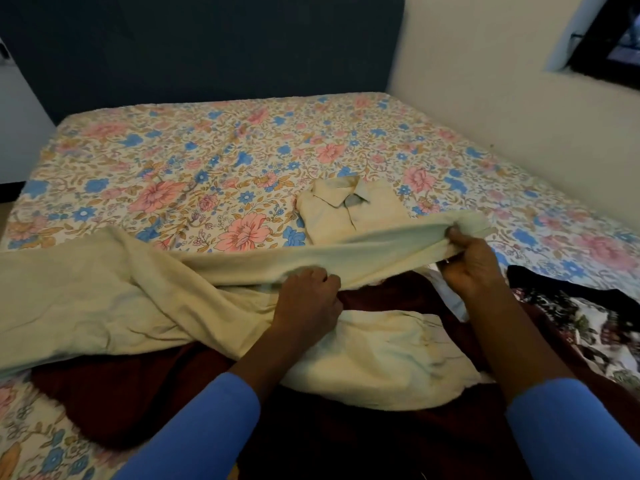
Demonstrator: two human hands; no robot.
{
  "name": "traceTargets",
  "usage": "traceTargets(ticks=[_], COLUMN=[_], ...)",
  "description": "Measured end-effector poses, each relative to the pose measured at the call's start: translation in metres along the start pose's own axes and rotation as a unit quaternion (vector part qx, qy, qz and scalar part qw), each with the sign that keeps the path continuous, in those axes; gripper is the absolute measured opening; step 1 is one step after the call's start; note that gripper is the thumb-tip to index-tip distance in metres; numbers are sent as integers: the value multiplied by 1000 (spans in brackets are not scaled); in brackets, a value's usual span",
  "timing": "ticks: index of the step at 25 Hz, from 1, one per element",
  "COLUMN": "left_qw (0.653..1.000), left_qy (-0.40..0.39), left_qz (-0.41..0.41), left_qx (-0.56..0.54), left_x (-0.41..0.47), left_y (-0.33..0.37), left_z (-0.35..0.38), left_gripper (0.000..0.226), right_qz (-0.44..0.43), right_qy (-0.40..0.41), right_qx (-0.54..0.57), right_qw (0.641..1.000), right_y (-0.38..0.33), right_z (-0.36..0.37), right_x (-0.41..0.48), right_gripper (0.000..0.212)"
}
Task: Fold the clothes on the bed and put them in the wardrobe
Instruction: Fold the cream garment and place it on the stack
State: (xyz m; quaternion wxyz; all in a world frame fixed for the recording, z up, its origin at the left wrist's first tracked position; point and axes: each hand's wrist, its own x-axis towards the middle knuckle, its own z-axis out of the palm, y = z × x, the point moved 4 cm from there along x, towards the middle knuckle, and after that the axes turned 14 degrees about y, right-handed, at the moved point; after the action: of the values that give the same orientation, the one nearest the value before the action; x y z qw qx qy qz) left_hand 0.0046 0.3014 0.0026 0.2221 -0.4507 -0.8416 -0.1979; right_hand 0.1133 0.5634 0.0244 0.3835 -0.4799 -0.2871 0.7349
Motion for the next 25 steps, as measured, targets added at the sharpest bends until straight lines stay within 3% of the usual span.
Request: traceTargets(ticks=[2,5,6,8,10,11,13,14,16,17,18,20,22,23,25], left_qw=[996,982,973,967,965,966,967,966,959,956,955,963,961,954,943], left_qy=[67,-144,-176,-76,50,66,26,-8,-87,-122,-140,-80,52,104,143], left_qz=[16,9,-24,-113,-162,-181,-218,-232,-248,-244,-241,-234,-238,-238,-229], left_qx=[-60,-123,-149,-216,-201,-174,-132,-117,-106,-108,-107,-102,-128,-150,-196], left_x=[0,-8,-9,3,19,26,43,52,61,62,59,50,34,28,23], left_y=[-4,-13,-20,-44,-73,-87,-112,-123,-135,-134,-130,-123,-116,-115,-114], left_z=[-5,18,22,15,5,5,19,29,53,63,72,76,71,68,67], left_gripper=[23,22,22,20,20,26,39,44,50,51,50,40,28,23,22], right_qz=[-50,-52,-91,-169,-179,-159,-117,-137,-270,-316,-309,-245,-277,-327,-414], right_qy=[22,184,207,204,214,220,232,252,250,201,134,25,20,46,132], right_qx=[49,-73,-134,-212,-220,-210,-238,-331,-536,-592,-626,-721,-755,-729,-622], right_qw=[997,979,965,941,935,939,936,899,760,714,704,647,594,600,652], right_y=[-1,39,50,62,63,60,47,36,10,1,-1,3,1,-5,-22], right_z=[-4,-26,-29,-25,-16,-12,-8,-3,13,24,35,44,41,41,41], right_x=[14,22,13,5,10,17,30,32,40,48,58,77,87,87,76], right_gripper=[50,63,69,76,72,72,75,73,69,69,70,61,33,23,20])
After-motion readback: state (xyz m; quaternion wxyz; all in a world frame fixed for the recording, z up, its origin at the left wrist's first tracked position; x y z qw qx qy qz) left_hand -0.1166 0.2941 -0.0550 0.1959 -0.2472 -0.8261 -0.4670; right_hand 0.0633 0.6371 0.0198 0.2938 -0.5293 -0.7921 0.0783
